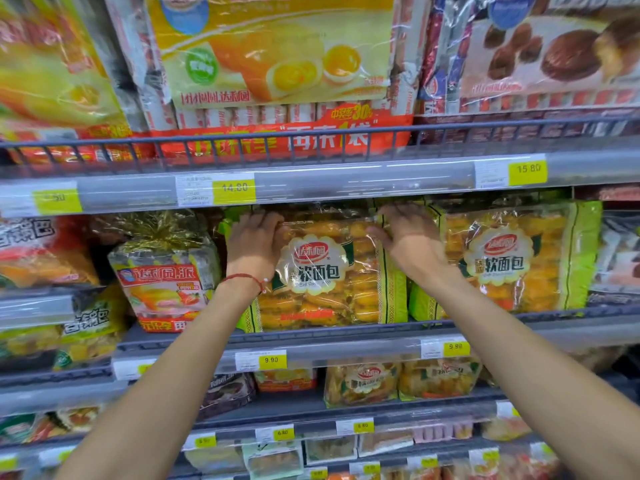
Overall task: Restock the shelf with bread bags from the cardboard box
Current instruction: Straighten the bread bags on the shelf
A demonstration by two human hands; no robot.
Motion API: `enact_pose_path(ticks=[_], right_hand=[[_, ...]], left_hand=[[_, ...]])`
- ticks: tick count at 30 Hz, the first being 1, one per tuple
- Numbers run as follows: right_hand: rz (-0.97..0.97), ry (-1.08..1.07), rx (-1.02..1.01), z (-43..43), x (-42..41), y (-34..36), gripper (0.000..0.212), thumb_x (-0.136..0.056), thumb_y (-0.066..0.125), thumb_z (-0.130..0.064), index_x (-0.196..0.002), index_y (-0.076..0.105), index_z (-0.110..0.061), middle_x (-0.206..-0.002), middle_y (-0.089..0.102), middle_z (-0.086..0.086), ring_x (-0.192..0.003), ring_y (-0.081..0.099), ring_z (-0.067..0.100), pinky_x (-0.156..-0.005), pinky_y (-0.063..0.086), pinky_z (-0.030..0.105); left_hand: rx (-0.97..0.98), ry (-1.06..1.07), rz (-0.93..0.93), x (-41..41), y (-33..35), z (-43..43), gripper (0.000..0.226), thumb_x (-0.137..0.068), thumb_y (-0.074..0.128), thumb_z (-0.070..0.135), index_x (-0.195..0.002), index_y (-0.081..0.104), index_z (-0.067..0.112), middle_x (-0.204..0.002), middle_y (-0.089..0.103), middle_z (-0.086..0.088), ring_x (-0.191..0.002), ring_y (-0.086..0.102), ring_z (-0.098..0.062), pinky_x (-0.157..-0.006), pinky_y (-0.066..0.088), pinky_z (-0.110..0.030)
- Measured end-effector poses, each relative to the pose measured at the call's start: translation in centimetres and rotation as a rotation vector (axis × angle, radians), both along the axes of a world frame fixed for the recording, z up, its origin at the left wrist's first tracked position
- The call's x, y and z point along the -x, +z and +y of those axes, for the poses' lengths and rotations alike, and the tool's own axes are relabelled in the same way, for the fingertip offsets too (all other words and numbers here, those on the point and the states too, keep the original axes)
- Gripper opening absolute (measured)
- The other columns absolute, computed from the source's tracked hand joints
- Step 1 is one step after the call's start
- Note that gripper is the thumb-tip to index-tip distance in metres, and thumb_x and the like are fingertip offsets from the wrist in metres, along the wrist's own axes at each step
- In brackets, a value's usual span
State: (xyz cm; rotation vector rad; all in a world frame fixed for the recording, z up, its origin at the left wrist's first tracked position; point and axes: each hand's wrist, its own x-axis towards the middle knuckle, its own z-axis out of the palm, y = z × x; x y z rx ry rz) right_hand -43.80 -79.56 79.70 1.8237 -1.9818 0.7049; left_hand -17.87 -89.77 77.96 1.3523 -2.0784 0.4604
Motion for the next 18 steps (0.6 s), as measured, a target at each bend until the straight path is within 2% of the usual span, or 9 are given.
enact_pose_path(ticks=[2,5,7,9,11,12,14,15,18], right_hand=[[0.000,0.008,0.041,0.6,-0.1,-0.5,0.038,-0.099,0.064,-0.034,-0.129,0.064,-0.010,-0.123,0.068,0.013,-0.120,0.059,0.035,-0.108,0.043,0.044],[-0.018,0.021,0.086,2.4,0.5,-1.1,0.046,-0.093,0.068,-0.021,-0.138,0.059,-0.012,-0.134,0.063,0.011,-0.129,0.053,0.032,-0.116,0.037,0.046],[-0.013,0.027,0.104,3.9,1.6,-1.6,0.047,-0.092,0.067,-0.019,-0.138,0.058,-0.012,-0.139,0.058,0.011,-0.129,0.049,0.032,-0.112,0.040,0.045],[-0.009,0.005,0.102,5.3,3.4,-2.2,0.043,-0.094,0.064,-0.019,-0.136,0.057,-0.010,-0.138,0.057,0.013,-0.123,0.051,0.033,-0.101,0.044,0.044],[-0.025,-0.021,0.089,6.3,5.5,-2.7,0.038,-0.097,0.060,-0.019,-0.133,0.057,-0.008,-0.133,0.058,0.015,-0.118,0.054,0.036,-0.097,0.047,0.047],[-0.041,-0.036,0.077,6.6,6.6,-2.9,0.037,-0.097,0.057,-0.020,-0.132,0.057,-0.007,-0.131,0.058,0.016,-0.117,0.054,0.038,-0.097,0.047,0.049],[-0.062,-0.085,0.058,7.1,8.9,-2.6,0.038,-0.098,0.054,-0.022,-0.133,0.057,-0.007,-0.131,0.058,0.016,-0.117,0.054,0.039,-0.097,0.047,0.051],[-0.065,-0.107,0.057,7.3,10.1,-2.4,0.039,-0.098,0.055,-0.023,-0.134,0.056,-0.009,-0.133,0.057,0.016,-0.118,0.054,0.039,-0.096,0.047,0.050],[-0.083,-0.066,0.054,7.4,13.4,-1.2,0.050,-0.094,0.060,-0.022,-0.142,0.052,-0.012,-0.144,0.052,0.015,-0.128,0.051,0.039,-0.098,0.050,0.049]], left_hand=[[-0.026,0.048,0.048,0.8,0.2,1.0,0.027,-0.094,0.049,0.032,-0.112,0.063,0.018,-0.108,0.064,-0.009,-0.101,0.054,-0.032,-0.084,0.040,-0.039],[-0.012,0.059,0.094,2.0,0.2,3.0,0.038,-0.082,0.055,0.023,-0.119,0.060,0.016,-0.114,0.060,-0.008,-0.107,0.051,-0.032,-0.099,0.036,-0.044],[0.015,-0.020,0.068,3.5,0.1,4.5,0.046,-0.076,0.054,0.023,-0.121,0.059,0.016,-0.116,0.058,-0.006,-0.110,0.050,-0.031,-0.107,0.031,-0.046],[-0.021,-0.118,0.045,6.0,0.1,6.2,0.046,-0.077,0.050,0.023,-0.123,0.058,0.016,-0.122,0.056,-0.006,-0.116,0.050,-0.031,-0.112,0.029,-0.045],[-0.101,-0.201,0.072,9.1,0.3,8.1,0.044,-0.083,0.049,0.021,-0.127,0.054,0.017,-0.127,0.053,-0.007,-0.119,0.049,-0.033,-0.106,0.038,-0.043],[-0.108,-0.245,0.083,10.6,0.5,9.0,0.041,-0.084,0.051,0.019,-0.125,0.054,0.017,-0.125,0.054,-0.009,-0.115,0.052,-0.034,-0.099,0.043,-0.042],[-0.052,-0.343,0.063,13.6,0.9,10.3,0.032,-0.085,0.055,0.015,-0.117,0.057,0.014,-0.114,0.059,-0.011,-0.102,0.057,-0.034,-0.088,0.047,-0.039],[-0.025,-0.391,0.050,15.1,1.1,10.6,0.030,-0.085,0.055,0.014,-0.115,0.057,0.013,-0.112,0.060,-0.012,-0.102,0.057,-0.034,-0.087,0.047,-0.038],[-0.076,-0.446,-0.017,19.9,2.1,10.8,0.042,-0.090,0.050,0.019,-0.132,0.051,0.016,-0.134,0.052,-0.009,-0.126,0.046,-0.030,-0.108,0.035,-0.035]])
